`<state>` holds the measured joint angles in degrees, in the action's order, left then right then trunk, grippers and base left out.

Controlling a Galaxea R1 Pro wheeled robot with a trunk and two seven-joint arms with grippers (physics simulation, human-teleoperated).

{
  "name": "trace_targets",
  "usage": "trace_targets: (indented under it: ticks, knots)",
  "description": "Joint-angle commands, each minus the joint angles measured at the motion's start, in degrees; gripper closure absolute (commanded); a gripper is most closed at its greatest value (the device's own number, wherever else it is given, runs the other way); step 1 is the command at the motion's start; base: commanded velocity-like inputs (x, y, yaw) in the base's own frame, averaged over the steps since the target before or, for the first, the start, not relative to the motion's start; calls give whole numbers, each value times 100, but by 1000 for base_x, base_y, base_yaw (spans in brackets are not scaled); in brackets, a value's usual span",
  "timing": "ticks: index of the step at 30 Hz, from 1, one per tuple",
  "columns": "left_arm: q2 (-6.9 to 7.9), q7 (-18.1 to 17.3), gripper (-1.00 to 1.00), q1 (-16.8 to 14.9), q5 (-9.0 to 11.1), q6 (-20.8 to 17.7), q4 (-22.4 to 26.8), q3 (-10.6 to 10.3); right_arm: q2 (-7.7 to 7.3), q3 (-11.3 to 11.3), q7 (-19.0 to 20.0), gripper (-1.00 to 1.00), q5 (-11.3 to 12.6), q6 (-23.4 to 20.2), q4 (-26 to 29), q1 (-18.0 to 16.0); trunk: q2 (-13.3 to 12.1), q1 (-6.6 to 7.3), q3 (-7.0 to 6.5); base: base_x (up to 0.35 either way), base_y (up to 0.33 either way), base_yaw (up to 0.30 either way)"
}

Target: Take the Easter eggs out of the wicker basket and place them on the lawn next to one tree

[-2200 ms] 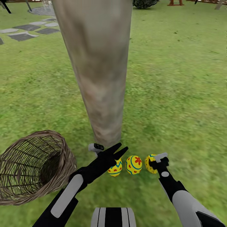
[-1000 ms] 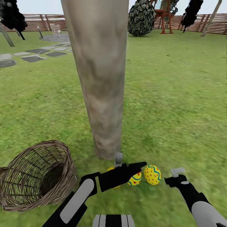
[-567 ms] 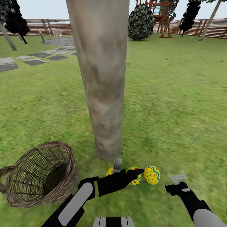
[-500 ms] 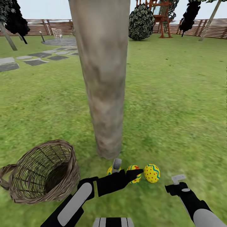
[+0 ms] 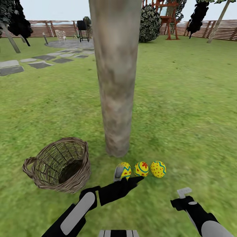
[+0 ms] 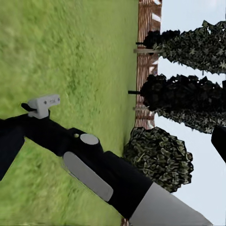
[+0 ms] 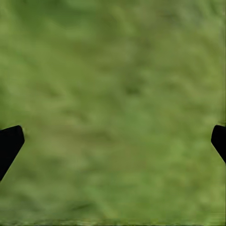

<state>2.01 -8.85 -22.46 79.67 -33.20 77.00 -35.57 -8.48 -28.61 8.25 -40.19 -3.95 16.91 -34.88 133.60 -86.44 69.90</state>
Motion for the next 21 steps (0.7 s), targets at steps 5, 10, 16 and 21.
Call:
trace_targets:
  ticks: [5, 10, 16, 21]
  knots:
    - [-31, 0, -100, -4, 16, 65, -459, 141, 4, -42, 32, -100, -88, -26, -7, -1, -200, 114, -87, -100, 35, 0]
    - [-43, -2, -100, -4, 6, 117, -960, 187, -10, -40, 14, -100, -93, -16, -12, -1, -401, 224, -177, -7, 2, 0]
    - [103, -12, -100, -4, -83, 302, -1343, 143, -51, -40, 34, -100, -104, -5, -21, -1, -641, 356, -284, 0, 0, 0]
    - [187, -28, -100, -4, -138, 451, -1683, 118, -42, -32, 39, -100, -123, -15, -99, 3, -842, 466, -374, 0, 0, 0]
